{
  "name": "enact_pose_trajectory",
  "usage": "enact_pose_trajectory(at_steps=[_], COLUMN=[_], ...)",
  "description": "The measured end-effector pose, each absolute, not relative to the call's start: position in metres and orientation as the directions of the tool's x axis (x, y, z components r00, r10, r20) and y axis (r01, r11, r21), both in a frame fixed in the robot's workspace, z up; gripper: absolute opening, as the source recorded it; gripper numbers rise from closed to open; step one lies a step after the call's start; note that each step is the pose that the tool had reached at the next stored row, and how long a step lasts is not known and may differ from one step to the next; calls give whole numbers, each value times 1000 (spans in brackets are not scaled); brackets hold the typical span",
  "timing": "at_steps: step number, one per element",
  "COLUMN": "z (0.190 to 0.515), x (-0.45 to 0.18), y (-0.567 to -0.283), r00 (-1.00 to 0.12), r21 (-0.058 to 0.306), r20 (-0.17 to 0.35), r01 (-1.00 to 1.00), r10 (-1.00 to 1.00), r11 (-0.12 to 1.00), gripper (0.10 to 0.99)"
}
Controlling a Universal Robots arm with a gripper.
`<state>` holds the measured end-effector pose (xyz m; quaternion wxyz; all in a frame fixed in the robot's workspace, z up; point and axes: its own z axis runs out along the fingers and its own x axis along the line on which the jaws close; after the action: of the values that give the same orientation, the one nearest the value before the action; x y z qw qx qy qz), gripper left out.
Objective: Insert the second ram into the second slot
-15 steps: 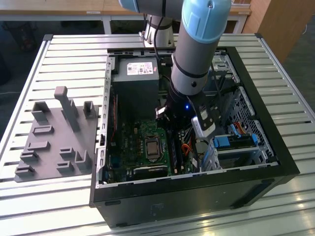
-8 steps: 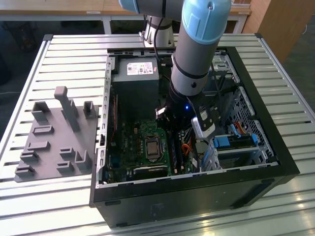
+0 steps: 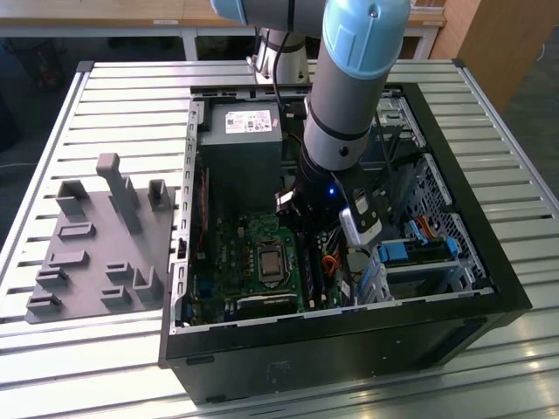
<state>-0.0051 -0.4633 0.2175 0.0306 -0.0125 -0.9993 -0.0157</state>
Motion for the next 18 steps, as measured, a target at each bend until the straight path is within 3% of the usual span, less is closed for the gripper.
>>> enact_pose_trajectory(at_steps=[18], z=[217], x=[-5], y=[-463], r00=[-998], r21=[20], r20=[61], r01=[26], r10=[25], r11=[999], gripper=[137])
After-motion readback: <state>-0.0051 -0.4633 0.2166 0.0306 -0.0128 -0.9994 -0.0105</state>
